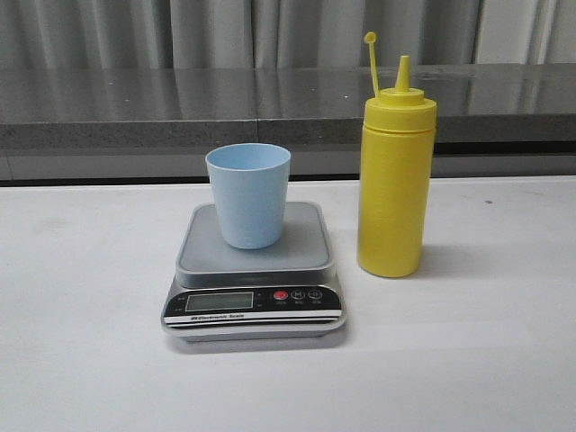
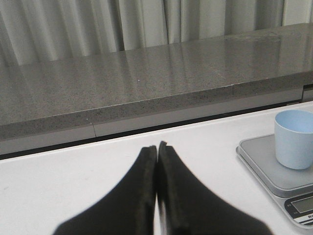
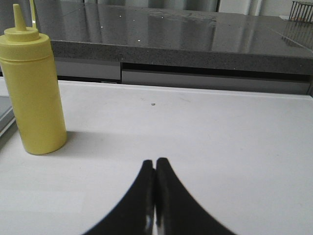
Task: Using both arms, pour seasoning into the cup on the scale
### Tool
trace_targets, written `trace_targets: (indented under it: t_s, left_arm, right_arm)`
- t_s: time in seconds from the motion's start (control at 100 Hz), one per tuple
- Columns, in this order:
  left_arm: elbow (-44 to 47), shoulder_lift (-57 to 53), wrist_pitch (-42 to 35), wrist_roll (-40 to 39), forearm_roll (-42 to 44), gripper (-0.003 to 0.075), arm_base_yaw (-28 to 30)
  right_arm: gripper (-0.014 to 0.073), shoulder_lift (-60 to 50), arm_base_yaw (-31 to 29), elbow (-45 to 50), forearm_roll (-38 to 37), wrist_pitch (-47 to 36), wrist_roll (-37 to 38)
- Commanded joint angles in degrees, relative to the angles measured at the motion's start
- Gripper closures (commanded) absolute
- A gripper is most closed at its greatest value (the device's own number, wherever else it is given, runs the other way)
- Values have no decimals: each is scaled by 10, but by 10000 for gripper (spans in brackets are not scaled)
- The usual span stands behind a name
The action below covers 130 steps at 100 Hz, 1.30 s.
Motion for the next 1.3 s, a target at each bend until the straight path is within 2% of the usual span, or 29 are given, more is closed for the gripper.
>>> trace_targets:
  t_s: [0.0, 0.97, 1.09, 1.29]
  left_arm:
    - [-16, 8, -45, -5, 5, 740, 2]
    - [-10, 8, -52, -5, -3, 740, 2]
    - [14, 8, -107, -5, -37, 740, 2]
    - [103, 8, -319, -5, -31, 740, 4]
  right_arm:
    - [661, -12, -3, -11, 1, -48, 1]
    - [661, -12, -3, -11, 1, -48, 1]
    - [661, -12, -3, -11, 1, -48, 1]
    - [661, -12, -3, -11, 1, -48, 1]
